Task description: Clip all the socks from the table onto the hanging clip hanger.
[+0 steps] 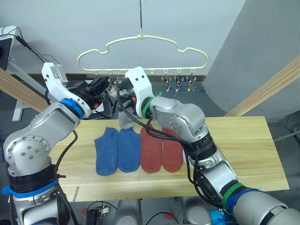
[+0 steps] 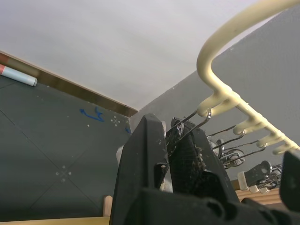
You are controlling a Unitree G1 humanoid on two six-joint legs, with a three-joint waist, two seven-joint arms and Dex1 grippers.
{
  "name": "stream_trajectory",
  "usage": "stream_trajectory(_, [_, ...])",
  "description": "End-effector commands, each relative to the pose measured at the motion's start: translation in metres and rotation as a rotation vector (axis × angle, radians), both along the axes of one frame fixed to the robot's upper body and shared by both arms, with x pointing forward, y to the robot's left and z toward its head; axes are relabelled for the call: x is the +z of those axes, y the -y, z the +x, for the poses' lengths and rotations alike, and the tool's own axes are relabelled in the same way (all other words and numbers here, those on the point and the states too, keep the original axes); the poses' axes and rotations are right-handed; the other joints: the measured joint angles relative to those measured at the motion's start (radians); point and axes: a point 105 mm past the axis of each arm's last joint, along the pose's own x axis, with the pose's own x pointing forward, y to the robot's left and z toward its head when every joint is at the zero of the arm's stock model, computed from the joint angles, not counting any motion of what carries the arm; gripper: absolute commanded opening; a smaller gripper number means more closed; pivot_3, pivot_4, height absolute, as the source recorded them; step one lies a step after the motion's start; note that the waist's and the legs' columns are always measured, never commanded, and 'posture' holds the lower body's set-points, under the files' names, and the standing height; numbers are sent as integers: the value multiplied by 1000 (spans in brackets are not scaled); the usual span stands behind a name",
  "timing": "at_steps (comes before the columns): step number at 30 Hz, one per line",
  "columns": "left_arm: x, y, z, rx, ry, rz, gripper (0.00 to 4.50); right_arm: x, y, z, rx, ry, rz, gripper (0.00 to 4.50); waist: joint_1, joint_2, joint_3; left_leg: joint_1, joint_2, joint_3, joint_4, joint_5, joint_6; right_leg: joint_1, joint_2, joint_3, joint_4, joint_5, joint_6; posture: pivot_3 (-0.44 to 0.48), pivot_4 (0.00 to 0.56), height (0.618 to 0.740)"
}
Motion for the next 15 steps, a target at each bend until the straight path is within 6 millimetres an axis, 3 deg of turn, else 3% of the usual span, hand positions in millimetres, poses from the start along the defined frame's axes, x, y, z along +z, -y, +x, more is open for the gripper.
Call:
stream_trajectory(1, [-2, -3, -1, 25, 3, 11, 208, 46, -52, -49, 199, 50, 155, 43, 0, 0, 0, 0, 0, 0, 0, 0, 0, 0, 0, 0, 0, 0, 0, -61, 337, 740])
stream_trajectory(10, [-3, -2, -1, 14, 8, 9, 208, 47, -52, -53, 213, 43, 160, 43, 0, 0, 0, 0, 0, 0, 2, 1, -1, 0, 0, 0, 4, 0, 0, -61, 338, 740])
stream_trajectory(15, [-2, -2, -3, 3, 17, 13, 1844, 47, -53, -54, 220, 42, 159, 0, 1, 0, 0, 0, 0, -1, 2, 1, -1, -1, 0, 0, 5, 0, 0, -61, 336, 740])
